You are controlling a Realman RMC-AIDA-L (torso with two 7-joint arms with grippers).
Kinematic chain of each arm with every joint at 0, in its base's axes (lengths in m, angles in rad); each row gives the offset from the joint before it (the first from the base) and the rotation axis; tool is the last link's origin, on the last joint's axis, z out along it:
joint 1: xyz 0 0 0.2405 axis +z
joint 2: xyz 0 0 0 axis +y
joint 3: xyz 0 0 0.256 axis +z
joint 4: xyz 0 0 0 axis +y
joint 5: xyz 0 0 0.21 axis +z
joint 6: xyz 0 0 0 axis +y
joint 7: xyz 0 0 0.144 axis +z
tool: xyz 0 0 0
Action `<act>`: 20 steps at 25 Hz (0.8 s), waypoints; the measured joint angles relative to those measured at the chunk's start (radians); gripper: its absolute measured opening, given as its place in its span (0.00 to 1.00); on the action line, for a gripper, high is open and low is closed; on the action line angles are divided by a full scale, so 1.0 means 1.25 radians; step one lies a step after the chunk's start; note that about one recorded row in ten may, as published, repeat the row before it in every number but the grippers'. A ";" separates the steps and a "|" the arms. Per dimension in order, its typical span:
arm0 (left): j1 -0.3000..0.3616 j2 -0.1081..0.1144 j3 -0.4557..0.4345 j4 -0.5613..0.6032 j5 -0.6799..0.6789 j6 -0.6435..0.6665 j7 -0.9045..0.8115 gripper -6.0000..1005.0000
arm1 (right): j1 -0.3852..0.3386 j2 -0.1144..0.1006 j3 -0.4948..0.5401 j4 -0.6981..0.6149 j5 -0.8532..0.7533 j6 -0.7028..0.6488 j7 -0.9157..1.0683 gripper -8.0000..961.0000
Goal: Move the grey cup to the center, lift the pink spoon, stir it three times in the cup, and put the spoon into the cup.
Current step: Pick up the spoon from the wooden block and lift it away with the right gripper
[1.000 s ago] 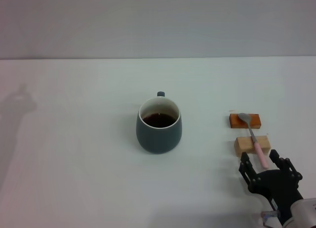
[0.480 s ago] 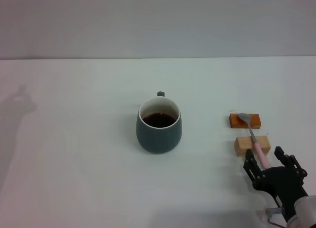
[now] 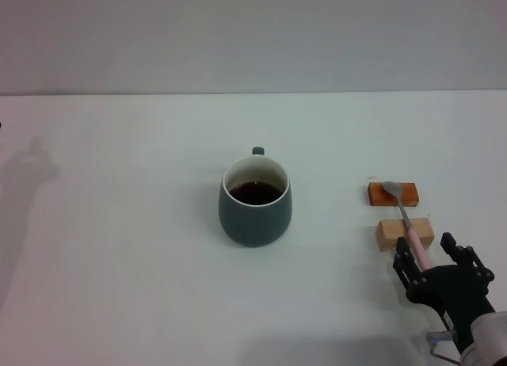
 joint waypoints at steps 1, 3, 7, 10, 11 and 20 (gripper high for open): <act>0.000 0.000 0.000 0.000 0.000 0.000 0.000 0.01 | 0.000 0.000 0.000 0.000 -0.001 0.000 -0.001 0.64; 0.001 0.000 0.000 0.000 0.000 0.002 0.000 0.01 | 0.000 0.000 0.000 0.002 -0.001 0.001 -0.002 0.63; 0.002 0.000 0.000 0.000 0.000 0.004 0.000 0.01 | 0.000 0.001 0.000 0.003 -0.002 0.008 -0.002 0.59; 0.004 0.000 0.000 0.000 0.000 0.005 0.000 0.01 | 0.000 0.001 0.000 0.003 -0.002 0.011 -0.002 0.56; 0.004 0.000 0.000 0.000 0.000 0.005 0.000 0.01 | 0.000 0.002 0.000 0.003 -0.002 0.012 -0.002 0.55; 0.007 0.001 0.000 0.000 0.000 0.005 0.000 0.01 | 0.000 0.005 0.000 0.003 -0.003 0.012 -0.002 0.46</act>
